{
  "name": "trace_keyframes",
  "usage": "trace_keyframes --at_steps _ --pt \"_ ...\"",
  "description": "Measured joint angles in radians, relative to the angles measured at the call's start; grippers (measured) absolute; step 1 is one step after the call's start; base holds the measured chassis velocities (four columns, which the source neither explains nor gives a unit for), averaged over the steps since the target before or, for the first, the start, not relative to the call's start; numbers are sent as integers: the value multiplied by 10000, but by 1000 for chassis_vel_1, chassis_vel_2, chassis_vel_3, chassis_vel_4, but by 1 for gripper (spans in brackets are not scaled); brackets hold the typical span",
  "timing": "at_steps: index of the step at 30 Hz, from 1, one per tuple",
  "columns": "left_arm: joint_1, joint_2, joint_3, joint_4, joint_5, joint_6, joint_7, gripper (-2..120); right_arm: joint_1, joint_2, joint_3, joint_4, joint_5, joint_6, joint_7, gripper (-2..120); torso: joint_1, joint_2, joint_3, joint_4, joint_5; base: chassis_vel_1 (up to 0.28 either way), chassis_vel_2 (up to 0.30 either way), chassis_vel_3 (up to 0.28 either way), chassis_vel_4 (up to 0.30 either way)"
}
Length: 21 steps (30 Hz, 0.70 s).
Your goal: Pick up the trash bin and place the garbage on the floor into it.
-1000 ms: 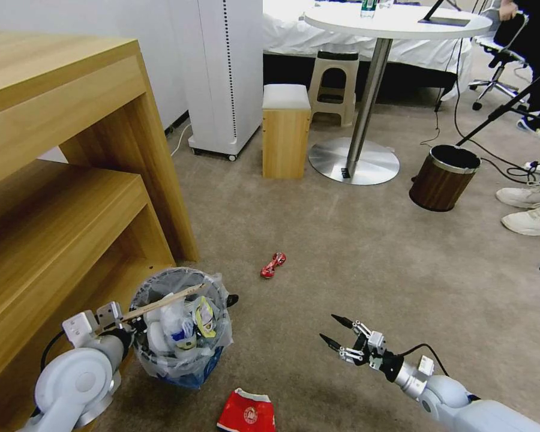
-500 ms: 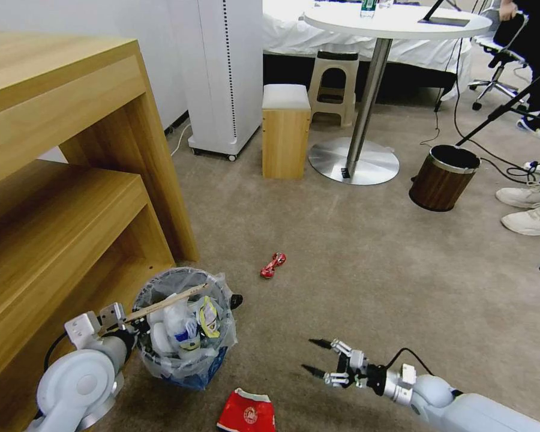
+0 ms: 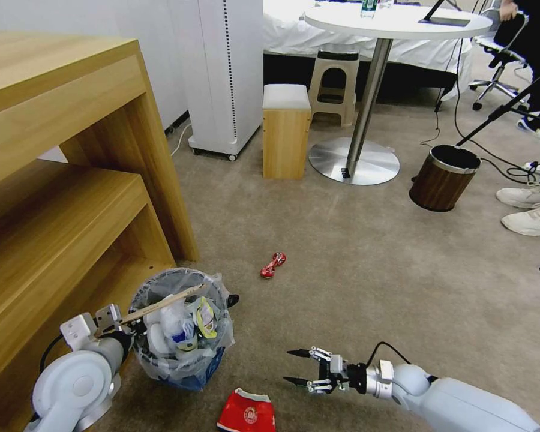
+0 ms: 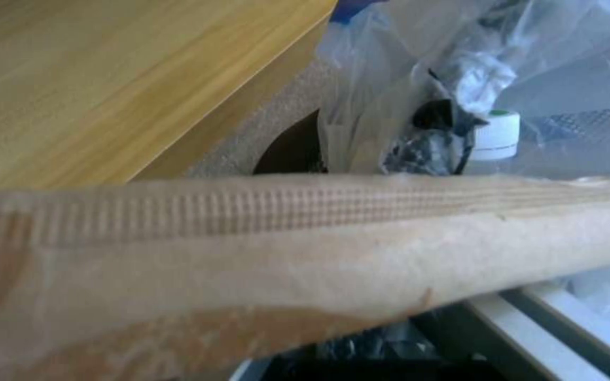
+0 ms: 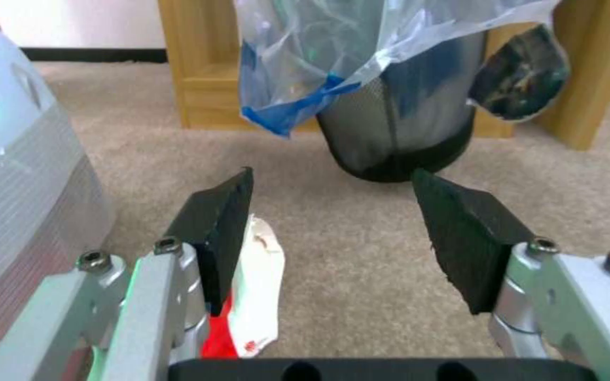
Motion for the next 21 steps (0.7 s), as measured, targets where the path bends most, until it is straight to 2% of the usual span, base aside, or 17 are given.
trace_keyframes --at_steps 10,13,21 --pt "-8 40 79 -190 -35 -10 -41 0 159 433 -383 -780 146 3 -1 60 1 0 0 -1 2 0 0 0 0" --pt "75 17 70 -316 -31 -14 -44 0 276 709 -487 -1376 264 3 -128 59 1 0 0 -1 1 0 0 0 0" --pt "143 -86 72 -483 29 -19 -45 0 573 1111 -978 -1897 510 3 -268 53 0 0 0 -1 1 0 0 0 0"
